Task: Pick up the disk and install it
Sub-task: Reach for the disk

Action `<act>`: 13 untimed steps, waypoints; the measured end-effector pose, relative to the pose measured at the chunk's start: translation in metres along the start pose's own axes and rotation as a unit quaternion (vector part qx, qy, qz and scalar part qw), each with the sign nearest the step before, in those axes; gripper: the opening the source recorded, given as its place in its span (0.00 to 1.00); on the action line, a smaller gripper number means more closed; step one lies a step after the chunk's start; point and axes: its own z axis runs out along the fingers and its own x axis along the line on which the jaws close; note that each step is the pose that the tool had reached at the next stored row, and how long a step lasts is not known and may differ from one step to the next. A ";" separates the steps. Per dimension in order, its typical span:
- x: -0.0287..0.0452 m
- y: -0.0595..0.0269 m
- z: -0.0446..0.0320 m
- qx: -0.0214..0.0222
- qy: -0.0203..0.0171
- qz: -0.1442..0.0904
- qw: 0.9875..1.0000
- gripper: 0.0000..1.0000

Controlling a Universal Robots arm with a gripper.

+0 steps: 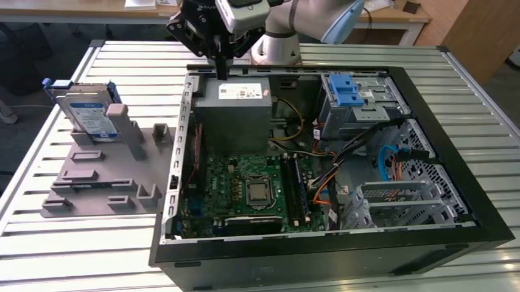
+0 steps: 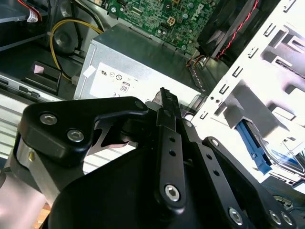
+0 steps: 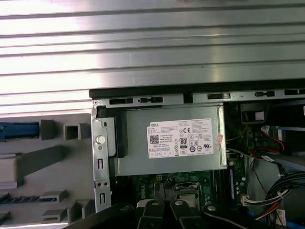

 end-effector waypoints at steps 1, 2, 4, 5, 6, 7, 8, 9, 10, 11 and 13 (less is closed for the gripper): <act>0.0004 0.0000 0.0001 0.000 0.000 0.000 1.000 0.11; 0.0008 -0.0001 0.0001 0.000 0.000 0.000 1.000 0.11; 0.0015 -0.0001 0.0002 0.000 0.000 0.000 1.000 0.11; 0.0018 -0.0001 0.0002 0.000 0.000 0.000 1.000 0.11; 0.0021 -0.0002 0.0003 0.000 0.000 0.000 1.000 0.11; 0.0025 -0.0002 0.0003 0.000 0.000 0.000 1.000 0.11; 0.0028 -0.0002 0.0003 0.000 0.000 0.000 1.000 0.11; 0.0031 -0.0003 0.0004 0.000 0.000 0.000 1.000 0.11; 0.0034 -0.0003 0.0005 0.000 0.000 0.000 1.000 0.11; 0.0037 -0.0003 0.0005 0.000 0.000 0.000 1.000 0.11; 0.0043 -0.0004 0.0006 0.000 0.000 0.000 1.000 0.11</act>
